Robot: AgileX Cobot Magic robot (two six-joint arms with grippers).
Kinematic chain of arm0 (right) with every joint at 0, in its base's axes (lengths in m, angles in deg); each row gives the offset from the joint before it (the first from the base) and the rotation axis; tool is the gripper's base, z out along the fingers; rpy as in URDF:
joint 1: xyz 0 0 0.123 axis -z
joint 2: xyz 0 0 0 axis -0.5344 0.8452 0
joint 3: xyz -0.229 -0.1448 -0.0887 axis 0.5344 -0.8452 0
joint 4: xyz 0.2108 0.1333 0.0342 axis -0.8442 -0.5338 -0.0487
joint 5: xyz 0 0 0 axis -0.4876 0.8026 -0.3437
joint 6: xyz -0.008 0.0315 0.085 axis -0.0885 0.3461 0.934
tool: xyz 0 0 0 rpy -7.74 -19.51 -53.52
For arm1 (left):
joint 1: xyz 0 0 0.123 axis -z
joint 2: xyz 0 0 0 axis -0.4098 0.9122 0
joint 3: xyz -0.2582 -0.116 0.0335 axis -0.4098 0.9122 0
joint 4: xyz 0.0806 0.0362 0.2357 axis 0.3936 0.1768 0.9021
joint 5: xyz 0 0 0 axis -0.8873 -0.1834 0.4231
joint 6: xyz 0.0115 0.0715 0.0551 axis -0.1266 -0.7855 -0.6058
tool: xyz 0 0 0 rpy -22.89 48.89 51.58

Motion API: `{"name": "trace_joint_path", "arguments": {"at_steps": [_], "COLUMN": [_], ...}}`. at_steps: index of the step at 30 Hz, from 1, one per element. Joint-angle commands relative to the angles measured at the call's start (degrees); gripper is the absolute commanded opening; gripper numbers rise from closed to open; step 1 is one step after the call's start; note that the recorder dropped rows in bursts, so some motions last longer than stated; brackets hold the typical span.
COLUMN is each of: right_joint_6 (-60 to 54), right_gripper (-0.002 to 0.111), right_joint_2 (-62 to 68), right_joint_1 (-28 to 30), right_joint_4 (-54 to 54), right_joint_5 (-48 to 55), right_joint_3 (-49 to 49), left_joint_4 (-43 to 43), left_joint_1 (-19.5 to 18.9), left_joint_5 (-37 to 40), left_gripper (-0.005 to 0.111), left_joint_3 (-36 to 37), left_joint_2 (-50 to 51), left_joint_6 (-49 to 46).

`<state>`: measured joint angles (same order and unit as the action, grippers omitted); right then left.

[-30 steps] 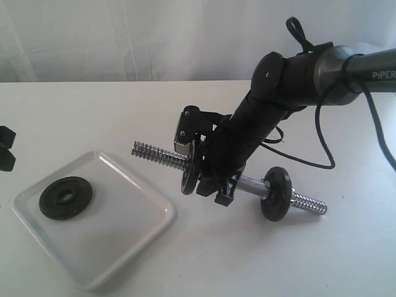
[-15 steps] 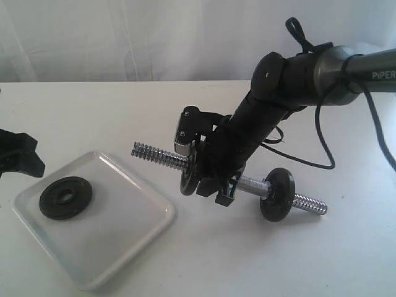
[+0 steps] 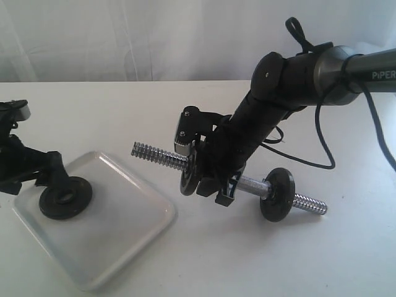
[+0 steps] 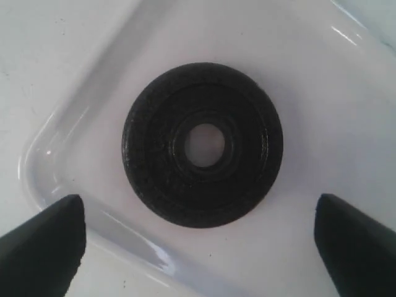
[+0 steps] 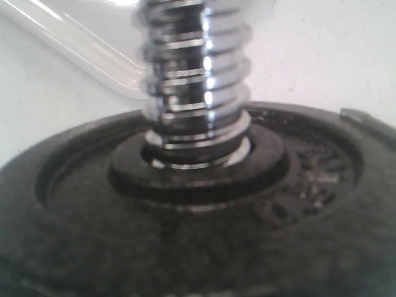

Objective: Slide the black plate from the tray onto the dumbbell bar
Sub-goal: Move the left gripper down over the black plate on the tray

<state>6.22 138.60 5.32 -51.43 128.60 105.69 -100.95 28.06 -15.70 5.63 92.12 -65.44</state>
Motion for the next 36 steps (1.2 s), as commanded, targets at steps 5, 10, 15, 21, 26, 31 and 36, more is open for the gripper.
{"name": "trace_joint_path", "arguments": {"at_steps": [5, 10, 15, 21, 26, 31, 36], "right_joint_6": [-0.5, -0.5, -0.5, -0.5, -0.5, -0.5, -0.5], "right_gripper": [0.000, 0.000, 0.000, 0.000, 0.000, 0.000, 0.000], "right_joint_2": [-3.1, -3.1, -3.1, -3.1, -3.1, -3.1, -3.1], "right_joint_1": [0.2, 0.2, 0.2, 0.2, 0.2, 0.2, 0.2], "right_joint_4": [-3.2, -3.2, -3.2, -3.2, -3.2, -3.2, -3.2], "right_joint_5": [-0.5, -0.5, -0.5, -0.4, -1.6, -1.6, -1.6], "right_joint_3": [1.0, 1.0, 1.0, 1.0, 1.0, 1.0, 1.0], "left_joint_4": [-1.7, -0.8, 1.9, 4.4, 19.2, 21.4, 24.6], "left_joint_1": [1.0, 4.0, 6.5, 7.0, 7.3, 8.6, 10.5], "left_joint_5": [-2.9, -6.1, -8.1, -3.2, 2.1, 2.7, 0.8], "left_gripper": [0.100, 0.100, 0.100, 0.100, 0.100, 0.100, 0.100], "left_joint_3": [0.1, 0.1, 0.0, -3.2, -7.3, -7.4, -7.3], "left_joint_2": [2.7, 4.2, 5.7, 7.9, 8.4, 8.4, 8.4], "left_joint_6": [-0.4, -0.7, -0.7, 3.0, 13.8, 16.3, 17.0]}}
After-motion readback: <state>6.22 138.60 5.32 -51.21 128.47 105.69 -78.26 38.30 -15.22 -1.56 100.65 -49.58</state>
